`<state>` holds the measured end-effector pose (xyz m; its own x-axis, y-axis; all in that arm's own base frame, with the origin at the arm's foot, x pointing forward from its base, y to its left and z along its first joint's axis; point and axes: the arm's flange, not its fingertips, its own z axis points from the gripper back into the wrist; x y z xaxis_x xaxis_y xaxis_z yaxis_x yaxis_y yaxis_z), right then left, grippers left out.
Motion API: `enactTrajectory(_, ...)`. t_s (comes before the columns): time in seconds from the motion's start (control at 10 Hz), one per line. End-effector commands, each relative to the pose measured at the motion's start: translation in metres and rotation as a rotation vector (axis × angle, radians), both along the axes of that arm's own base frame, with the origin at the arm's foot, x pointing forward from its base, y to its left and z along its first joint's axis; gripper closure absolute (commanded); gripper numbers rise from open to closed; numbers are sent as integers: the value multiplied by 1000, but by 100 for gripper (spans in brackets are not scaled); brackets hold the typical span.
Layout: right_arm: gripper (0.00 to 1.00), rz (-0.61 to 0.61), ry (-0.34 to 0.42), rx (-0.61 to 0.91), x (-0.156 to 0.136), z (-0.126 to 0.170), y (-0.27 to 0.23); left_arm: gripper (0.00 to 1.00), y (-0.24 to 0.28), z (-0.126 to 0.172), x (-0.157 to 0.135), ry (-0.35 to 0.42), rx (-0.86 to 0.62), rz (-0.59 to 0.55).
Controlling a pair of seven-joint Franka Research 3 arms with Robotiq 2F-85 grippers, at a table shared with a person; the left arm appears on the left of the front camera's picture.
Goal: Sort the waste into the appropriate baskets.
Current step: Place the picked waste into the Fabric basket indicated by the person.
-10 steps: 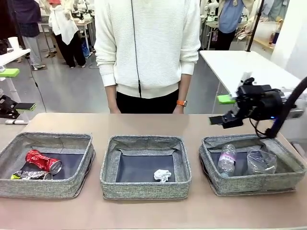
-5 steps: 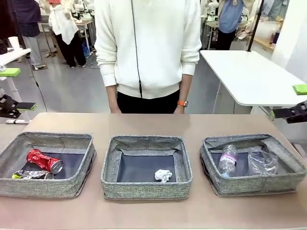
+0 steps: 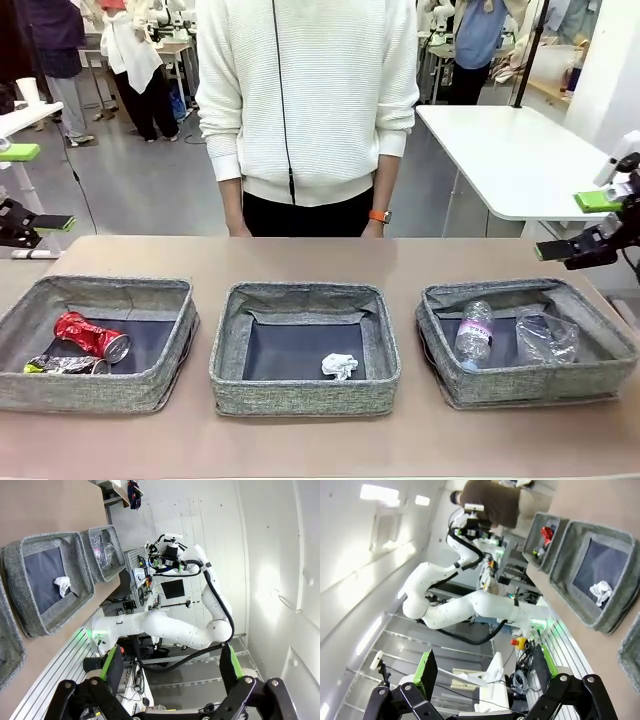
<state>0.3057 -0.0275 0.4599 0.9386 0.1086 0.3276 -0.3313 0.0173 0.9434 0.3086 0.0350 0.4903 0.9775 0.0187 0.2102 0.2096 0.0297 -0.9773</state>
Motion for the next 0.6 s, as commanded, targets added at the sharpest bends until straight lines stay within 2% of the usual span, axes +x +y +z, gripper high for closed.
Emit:
enactTrajectory(0.0,0,-13,-23,14,2,5,0,0,1,2,-4,3,-5,-4)
enactTrajectory(0.5,0,-13,-23,14,2,5,0,0,1,2,-4,3,-5,-4)
